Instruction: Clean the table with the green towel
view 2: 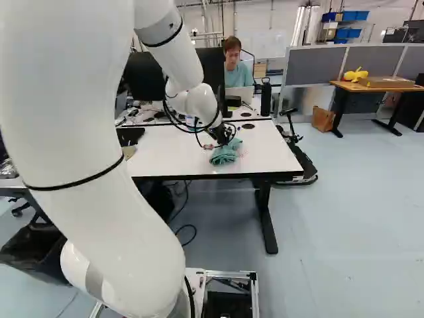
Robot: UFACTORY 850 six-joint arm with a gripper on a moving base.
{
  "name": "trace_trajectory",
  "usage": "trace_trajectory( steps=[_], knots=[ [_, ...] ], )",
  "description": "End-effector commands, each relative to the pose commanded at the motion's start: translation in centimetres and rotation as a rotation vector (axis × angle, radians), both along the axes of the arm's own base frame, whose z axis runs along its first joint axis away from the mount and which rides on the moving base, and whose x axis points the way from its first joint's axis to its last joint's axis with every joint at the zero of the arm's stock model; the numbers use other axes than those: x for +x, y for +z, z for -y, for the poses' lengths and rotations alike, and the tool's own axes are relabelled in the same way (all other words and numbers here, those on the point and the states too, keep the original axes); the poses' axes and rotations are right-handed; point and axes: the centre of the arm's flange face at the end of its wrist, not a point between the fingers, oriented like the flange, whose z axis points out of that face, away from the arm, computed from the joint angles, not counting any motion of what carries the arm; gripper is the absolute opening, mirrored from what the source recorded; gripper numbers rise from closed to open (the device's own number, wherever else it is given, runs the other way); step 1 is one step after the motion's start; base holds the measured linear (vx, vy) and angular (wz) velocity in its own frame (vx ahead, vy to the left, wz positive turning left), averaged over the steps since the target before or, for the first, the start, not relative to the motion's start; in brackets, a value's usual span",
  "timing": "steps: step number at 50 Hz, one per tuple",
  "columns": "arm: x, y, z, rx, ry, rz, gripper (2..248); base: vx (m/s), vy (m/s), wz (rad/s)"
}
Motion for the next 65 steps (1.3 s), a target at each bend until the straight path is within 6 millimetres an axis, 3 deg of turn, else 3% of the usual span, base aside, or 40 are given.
trace_trajectory(
  steps=[65],
  knots=[
    [-0.4, -0.92, 0.13, 0.032, -0.002, -0.115, 32, 0.0, 0.0, 0.0]
  ],
)
